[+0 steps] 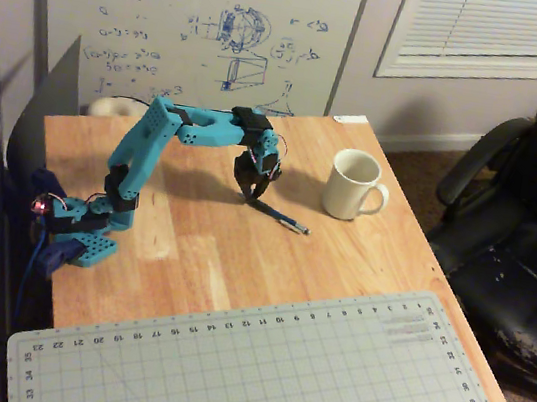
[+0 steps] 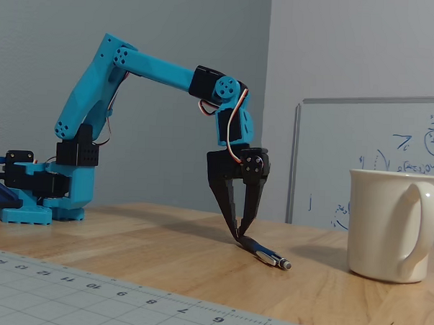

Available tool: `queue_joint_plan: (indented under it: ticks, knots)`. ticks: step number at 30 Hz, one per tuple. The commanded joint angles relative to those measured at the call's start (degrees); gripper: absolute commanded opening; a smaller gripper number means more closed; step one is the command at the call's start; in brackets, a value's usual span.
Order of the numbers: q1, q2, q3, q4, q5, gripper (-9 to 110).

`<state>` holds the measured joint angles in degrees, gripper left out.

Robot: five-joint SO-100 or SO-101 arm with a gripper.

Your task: Touch the pen.

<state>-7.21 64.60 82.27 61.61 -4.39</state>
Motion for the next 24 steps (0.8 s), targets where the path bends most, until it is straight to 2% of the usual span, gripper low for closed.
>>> queue_joint_plan:
  ticks: [1, 24]
  knots:
    - [-0.53, 2.72, -0.88, -0.79, 0.35, 1]
    - [-1.93, 3.25, -0.97, -0.97, 0.35, 1]
